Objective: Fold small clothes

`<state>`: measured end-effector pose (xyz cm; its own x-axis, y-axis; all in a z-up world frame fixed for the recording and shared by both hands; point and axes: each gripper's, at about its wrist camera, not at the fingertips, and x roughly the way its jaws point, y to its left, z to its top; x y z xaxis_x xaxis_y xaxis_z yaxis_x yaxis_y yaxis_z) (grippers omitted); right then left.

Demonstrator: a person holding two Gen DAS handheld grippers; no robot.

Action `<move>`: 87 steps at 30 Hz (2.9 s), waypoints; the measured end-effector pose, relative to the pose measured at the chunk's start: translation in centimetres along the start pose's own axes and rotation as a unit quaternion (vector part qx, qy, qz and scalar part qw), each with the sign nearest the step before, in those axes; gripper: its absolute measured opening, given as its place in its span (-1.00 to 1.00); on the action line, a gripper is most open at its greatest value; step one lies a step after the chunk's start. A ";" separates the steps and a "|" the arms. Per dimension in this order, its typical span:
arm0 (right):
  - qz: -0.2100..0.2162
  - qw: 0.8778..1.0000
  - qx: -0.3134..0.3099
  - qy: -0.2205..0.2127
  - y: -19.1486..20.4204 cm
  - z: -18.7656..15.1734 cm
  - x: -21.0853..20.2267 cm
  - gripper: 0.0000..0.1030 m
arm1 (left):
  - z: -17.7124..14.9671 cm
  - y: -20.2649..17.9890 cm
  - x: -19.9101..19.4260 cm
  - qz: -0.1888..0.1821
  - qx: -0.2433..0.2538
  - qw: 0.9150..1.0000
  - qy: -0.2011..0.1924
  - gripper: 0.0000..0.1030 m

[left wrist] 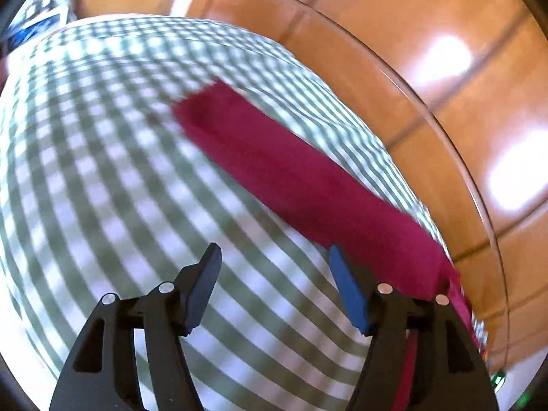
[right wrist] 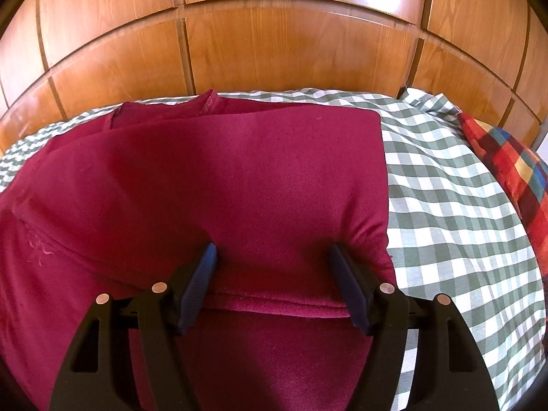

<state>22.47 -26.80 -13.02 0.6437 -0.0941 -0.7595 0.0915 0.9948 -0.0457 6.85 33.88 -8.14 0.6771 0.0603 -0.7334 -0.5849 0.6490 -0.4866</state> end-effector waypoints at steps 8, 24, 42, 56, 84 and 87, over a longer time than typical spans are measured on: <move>-0.024 1.000 -0.008 -0.004 0.4 0.0 0.0 0.42 | 4.6 4.8 1.2 0.014 -0.080 0.997 -0.006 0.28; -0.017 1.000 0.001 -0.008 0.1 -0.1 0.0 0.43 | 9.7 3.1 6.4 0.066 -0.074 0.995 0.007 -0.49; -0.017 1.000 0.001 -0.008 0.1 -0.1 0.0 0.43 | -0.3 -18.6 -1.7 -0.132 0.216 0.967 -0.016 -0.86; -0.012 1.000 0.007 -0.008 0.2 -0.1 -0.1 0.43 | -15.9 -25.9 3.2 -0.121 0.349 0.925 0.088 -0.27; 0.233 0.968 -0.093 0.021 18.1 4.2 -7.3 -0.91 | -17.5 -16.3 2.5 -0.124 0.304 0.942 0.070 0.16; 0.223 0.971 -0.085 -0.028 15.5 6.9 -9.7 -0.91 | -17.5 -16.4 2.4 -0.124 0.304 0.942 0.070 0.18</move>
<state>22.89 -10.77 -1.85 0.6312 0.3505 -0.6919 -0.3294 0.9288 0.1701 10.26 10.10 -10.26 0.6686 -0.2241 -0.7090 -0.0235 0.9466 -0.3214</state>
